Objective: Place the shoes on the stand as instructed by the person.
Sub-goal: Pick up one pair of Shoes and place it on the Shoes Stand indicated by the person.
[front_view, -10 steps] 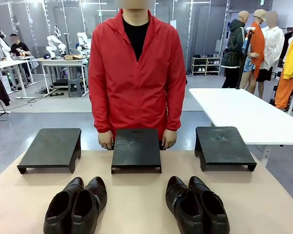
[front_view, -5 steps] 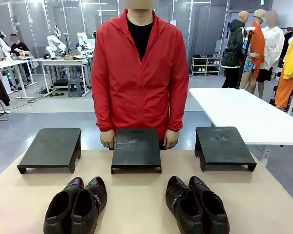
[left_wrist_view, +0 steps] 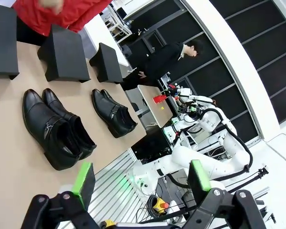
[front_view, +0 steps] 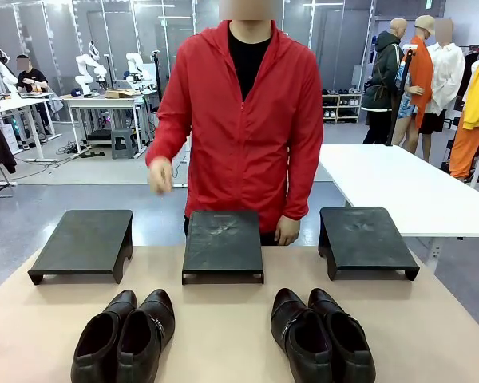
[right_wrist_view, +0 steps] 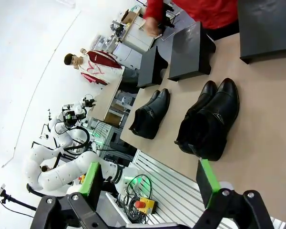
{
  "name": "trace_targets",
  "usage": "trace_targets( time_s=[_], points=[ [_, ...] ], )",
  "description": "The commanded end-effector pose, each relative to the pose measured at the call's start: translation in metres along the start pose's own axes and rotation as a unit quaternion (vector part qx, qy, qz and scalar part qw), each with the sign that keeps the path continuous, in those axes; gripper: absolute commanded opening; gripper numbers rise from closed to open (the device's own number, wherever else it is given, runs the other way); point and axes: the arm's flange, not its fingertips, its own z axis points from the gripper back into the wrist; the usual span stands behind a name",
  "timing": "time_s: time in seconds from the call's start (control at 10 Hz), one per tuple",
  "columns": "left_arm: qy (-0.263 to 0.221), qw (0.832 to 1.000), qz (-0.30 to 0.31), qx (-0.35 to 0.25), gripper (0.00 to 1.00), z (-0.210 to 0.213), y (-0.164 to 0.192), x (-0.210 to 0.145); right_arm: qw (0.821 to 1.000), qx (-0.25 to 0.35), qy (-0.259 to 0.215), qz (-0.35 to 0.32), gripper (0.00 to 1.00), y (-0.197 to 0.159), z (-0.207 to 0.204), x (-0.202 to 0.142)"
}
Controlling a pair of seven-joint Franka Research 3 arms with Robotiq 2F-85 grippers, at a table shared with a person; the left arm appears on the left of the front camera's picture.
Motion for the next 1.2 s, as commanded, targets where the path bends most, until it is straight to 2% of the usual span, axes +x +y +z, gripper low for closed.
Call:
trace_targets(
  time_s=[0.0, 1.1],
  points=[
    [0.004, 1.000, -0.012, -0.005, 1.00, 0.0026, 0.0000, 0.0012, 1.000, 0.003, -0.002, 0.012, 1.00, 0.0011, 0.0006, 0.0019],
    [0.004, 1.000, -0.012, -0.005, 1.00, 0.0026, 0.0000, 0.0012, 1.000, 0.003, -0.002, 0.012, 1.00, 0.0011, 0.0006, 0.0019]
  ],
)
